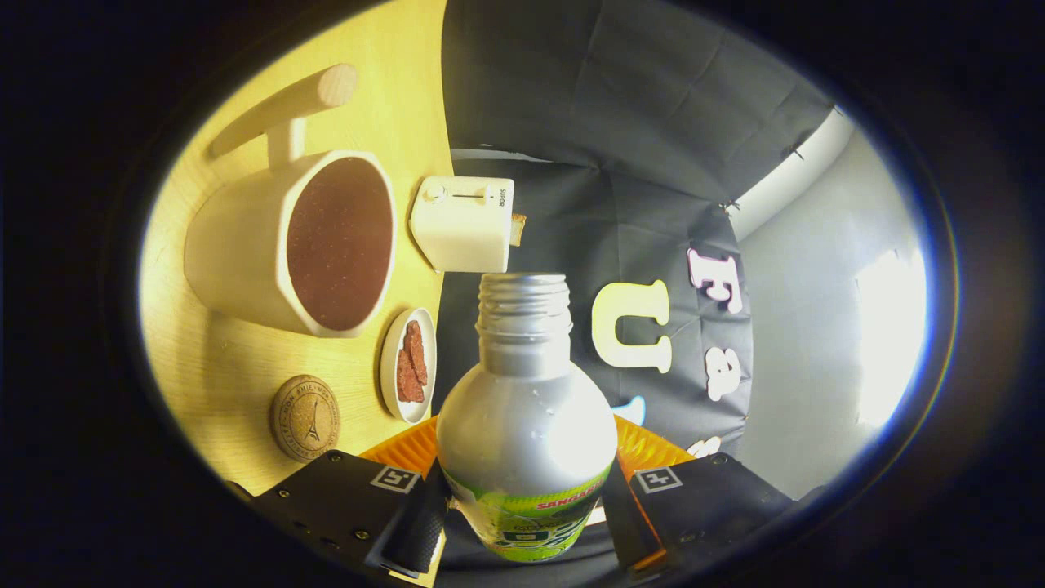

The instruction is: Take the bottle from table, then pour the juice into the cup, finally place the bottle on the coaster

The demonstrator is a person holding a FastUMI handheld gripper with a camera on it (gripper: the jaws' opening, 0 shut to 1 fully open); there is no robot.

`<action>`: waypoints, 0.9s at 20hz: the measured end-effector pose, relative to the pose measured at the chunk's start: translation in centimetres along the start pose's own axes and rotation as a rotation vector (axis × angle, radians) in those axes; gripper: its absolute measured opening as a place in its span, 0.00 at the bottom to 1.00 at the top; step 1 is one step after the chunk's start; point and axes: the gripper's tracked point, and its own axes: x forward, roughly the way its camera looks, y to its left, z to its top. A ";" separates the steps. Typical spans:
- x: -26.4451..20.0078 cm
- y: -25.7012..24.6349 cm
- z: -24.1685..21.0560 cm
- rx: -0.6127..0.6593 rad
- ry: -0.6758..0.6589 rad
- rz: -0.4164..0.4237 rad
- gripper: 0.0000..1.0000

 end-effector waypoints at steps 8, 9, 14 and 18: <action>0.1 -0.8 -0.1 0.149 0.025 -0.018 0.80; 0.1 -1.0 -0.2 0.168 0.026 -0.029 0.81; 0.2 -1.2 -0.2 0.312 0.040 -0.027 0.80; 0.3 -1.5 -0.6 0.432 0.063 -0.018 0.80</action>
